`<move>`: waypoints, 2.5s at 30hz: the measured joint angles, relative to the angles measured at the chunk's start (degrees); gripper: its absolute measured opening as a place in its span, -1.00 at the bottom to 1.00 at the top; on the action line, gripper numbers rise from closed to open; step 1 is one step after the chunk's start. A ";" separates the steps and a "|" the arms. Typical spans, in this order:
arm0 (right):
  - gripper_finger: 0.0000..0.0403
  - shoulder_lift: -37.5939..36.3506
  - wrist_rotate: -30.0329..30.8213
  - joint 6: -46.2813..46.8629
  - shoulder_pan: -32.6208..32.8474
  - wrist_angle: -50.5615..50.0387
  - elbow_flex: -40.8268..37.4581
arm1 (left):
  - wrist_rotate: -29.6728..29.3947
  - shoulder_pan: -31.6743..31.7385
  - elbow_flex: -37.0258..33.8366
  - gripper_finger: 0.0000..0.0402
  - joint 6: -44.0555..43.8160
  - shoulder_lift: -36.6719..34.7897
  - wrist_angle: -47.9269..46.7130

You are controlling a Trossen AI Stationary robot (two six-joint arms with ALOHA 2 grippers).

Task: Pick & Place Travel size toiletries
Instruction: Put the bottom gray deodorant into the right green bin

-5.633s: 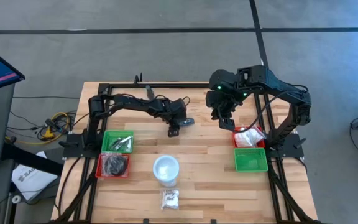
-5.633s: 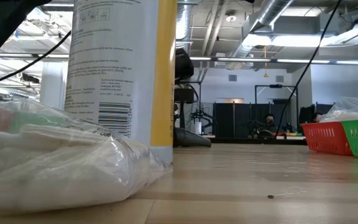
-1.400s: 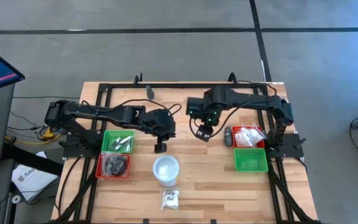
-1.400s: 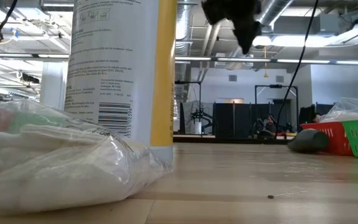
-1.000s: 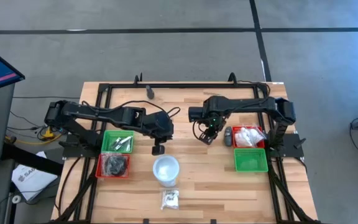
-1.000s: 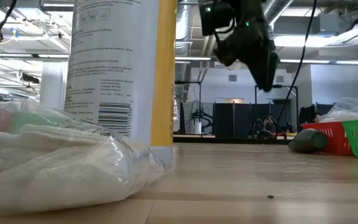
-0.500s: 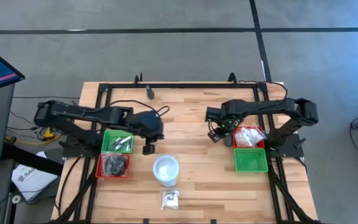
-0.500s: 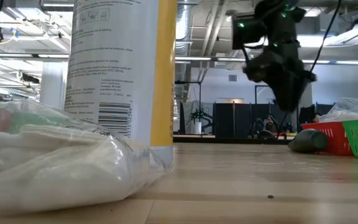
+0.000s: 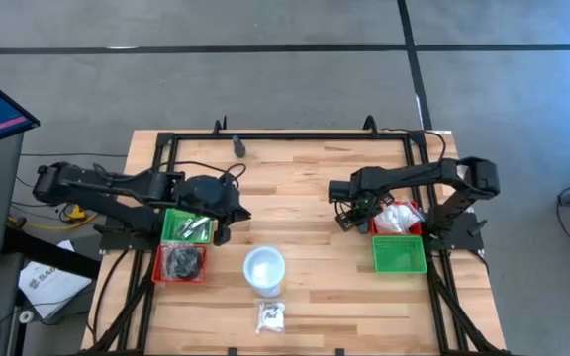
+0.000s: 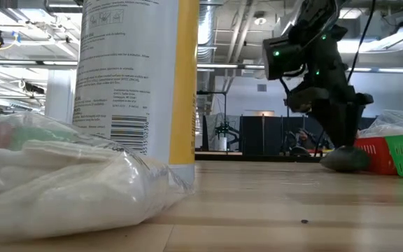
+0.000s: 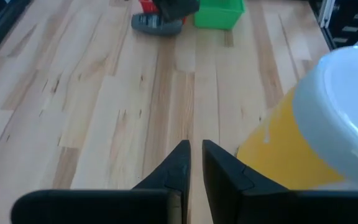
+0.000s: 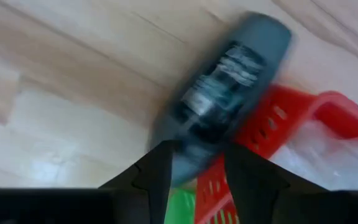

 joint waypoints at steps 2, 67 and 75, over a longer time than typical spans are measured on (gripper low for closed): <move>-0.30 1.14 0.04 0.29 0.10 -0.10 0.15 | 0.00 0.00 -0.56 -0.83 -0.02 0.06 1.33; 0.00 9.65 0.37 -10.20 6.90 11.35 -0.08 | 0.07 0.00 -0.88 -0.83 0.33 0.08 1.56; 0.00 9.94 0.68 -10.95 7.84 8.71 2.09 | 0.06 -0.01 -0.88 -0.83 0.33 0.08 1.65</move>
